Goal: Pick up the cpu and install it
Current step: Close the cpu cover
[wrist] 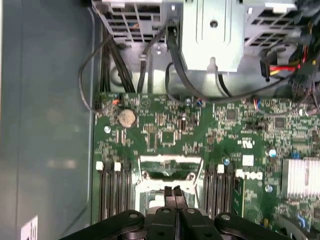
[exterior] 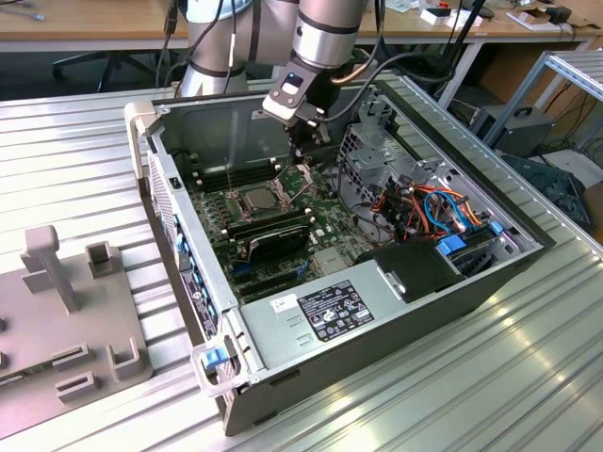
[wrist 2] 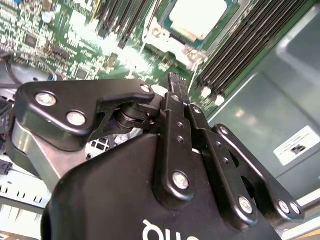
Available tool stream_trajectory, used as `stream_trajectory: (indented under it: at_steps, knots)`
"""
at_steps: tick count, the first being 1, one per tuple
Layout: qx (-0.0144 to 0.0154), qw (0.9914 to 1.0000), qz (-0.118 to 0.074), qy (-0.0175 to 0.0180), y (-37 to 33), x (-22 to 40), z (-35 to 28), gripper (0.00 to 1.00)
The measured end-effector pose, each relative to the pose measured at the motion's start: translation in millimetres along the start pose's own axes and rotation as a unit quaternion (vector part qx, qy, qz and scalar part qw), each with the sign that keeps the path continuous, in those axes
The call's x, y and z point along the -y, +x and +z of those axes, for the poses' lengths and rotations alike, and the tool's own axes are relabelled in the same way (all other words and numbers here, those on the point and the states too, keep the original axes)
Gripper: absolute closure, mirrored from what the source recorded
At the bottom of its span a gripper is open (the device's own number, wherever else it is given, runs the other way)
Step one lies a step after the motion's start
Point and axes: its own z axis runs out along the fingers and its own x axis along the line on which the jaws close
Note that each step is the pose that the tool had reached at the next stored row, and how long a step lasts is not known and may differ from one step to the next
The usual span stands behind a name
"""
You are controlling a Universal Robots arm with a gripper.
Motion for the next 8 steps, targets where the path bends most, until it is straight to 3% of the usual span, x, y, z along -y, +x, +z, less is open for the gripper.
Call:
stream_trajectory:
  at_steps: [4, 8]
  knots:
    - [0.0, 1.0, 0.0, 0.0, -0.6, -21.8, 0.2, 0.89]
    - [0.0, 1.0, 0.0, 0.0, -0.9, -36.3, 0.4, 0.89]
